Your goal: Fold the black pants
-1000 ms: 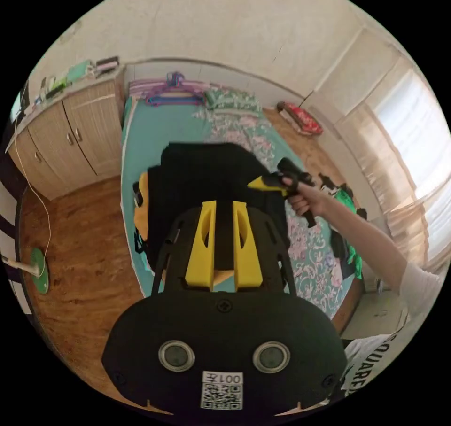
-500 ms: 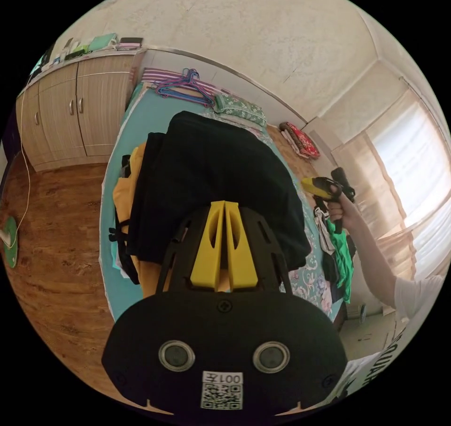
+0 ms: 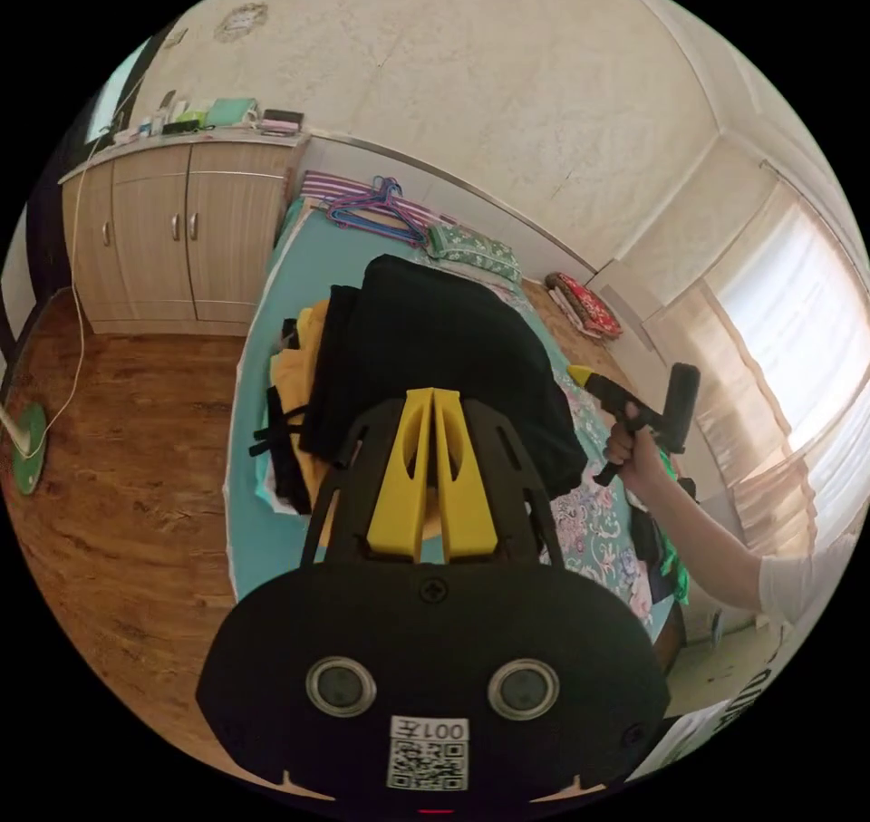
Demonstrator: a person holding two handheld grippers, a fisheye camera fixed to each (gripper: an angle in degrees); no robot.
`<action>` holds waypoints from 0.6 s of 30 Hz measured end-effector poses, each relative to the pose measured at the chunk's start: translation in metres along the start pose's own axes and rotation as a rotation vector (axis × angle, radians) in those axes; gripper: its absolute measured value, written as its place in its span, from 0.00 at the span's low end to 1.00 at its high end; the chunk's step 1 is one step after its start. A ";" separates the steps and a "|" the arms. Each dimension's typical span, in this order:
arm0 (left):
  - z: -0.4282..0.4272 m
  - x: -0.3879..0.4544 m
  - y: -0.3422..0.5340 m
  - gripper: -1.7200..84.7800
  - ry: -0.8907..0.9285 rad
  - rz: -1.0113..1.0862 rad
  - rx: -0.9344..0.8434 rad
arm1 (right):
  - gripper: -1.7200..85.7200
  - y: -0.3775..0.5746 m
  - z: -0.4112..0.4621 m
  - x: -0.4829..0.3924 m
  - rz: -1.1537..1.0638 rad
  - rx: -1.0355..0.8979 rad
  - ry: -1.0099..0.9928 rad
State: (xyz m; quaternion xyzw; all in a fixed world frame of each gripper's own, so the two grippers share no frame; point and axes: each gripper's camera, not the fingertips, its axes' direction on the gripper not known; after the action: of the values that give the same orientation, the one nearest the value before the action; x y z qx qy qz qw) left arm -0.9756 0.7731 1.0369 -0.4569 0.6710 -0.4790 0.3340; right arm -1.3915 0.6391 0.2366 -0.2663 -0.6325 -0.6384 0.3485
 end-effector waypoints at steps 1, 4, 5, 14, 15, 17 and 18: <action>-0.005 0.001 0.007 0.01 -0.028 0.000 0.009 | 0.03 0.011 -0.003 -0.011 -0.037 0.003 0.021; -0.029 0.013 0.051 0.01 -0.155 0.022 0.012 | 0.03 0.075 -0.024 -0.078 -0.251 -0.027 0.179; -0.037 0.022 0.075 0.01 -0.197 0.043 -0.007 | 0.03 0.109 -0.032 -0.110 -0.334 -0.061 0.271; -0.096 0.135 0.286 0.01 -0.420 0.363 -0.295 | 0.02 0.430 -0.146 -0.327 -0.295 -0.449 0.959; -0.099 0.151 0.299 0.01 -0.414 0.400 -0.347 | 0.02 0.470 -0.168 -0.350 -0.210 -0.483 0.962; -0.103 0.173 0.308 0.01 -0.363 0.440 -0.406 | 0.02 0.524 -0.204 -0.379 -0.018 -0.491 1.022; -0.106 0.188 0.310 0.01 -0.327 0.438 -0.414 | 0.02 0.557 -0.230 -0.396 0.103 -0.461 1.063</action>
State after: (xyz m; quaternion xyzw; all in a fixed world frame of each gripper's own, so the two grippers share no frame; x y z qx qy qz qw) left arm -1.2277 0.6719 0.7750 -0.4306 0.7738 -0.1700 0.4324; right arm -0.6894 0.4772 0.2600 -0.0089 -0.2018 -0.7878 0.5819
